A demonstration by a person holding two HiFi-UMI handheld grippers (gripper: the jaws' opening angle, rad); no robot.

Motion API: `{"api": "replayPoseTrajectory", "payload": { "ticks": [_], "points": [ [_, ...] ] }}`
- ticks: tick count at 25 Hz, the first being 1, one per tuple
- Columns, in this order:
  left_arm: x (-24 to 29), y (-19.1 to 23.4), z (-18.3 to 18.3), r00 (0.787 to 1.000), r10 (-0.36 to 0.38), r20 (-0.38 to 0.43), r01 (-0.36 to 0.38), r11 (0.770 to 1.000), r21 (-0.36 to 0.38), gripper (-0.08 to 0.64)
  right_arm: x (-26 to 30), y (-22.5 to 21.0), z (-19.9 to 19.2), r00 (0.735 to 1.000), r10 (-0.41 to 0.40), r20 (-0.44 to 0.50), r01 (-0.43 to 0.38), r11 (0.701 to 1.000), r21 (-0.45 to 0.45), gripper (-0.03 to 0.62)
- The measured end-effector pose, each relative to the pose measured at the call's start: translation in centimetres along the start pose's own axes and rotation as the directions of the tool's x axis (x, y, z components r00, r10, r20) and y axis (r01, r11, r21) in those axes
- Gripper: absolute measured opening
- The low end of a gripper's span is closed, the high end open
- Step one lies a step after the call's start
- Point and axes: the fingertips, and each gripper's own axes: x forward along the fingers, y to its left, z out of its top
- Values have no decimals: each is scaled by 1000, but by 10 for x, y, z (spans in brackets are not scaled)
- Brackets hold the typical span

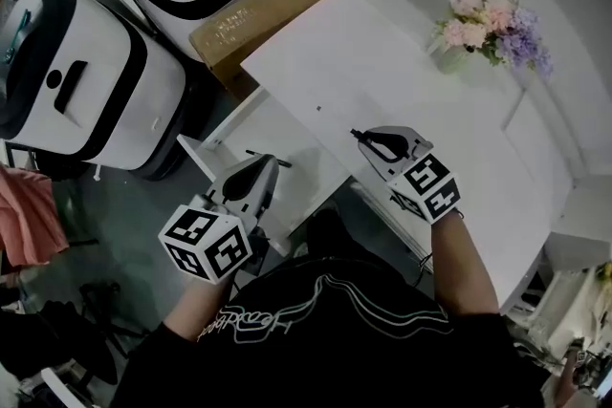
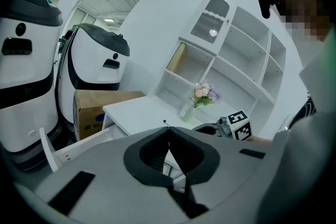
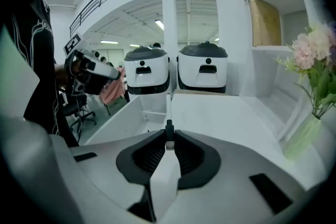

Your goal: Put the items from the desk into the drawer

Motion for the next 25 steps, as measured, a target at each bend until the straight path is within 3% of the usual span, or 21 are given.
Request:
{"api": "replayPoseTrajectory", "payload": {
  "ticks": [6, 13, 19, 25],
  "points": [
    [-40, 4, -16, 1000, 22, 18, -21, 1000, -15, 20, -3, 79, 17, 996, 56, 74, -60, 997, 54, 74],
    [-77, 22, -39, 997, 76, 25, -74, 996, -50, 20, 27, 135, 1, 992, 126, 29, -128, 989, 69, 74],
    [-98, 41, -48, 992, 123, 33, -119, 989, -86, 20, 74, 151, -16, 984, 171, -55, -168, 984, 59, 74],
    [-110, 64, -53, 983, 177, 45, -170, 977, -131, 20, 139, 157, -54, 952, 172, -253, -208, 971, -122, 74]
  ]
}}
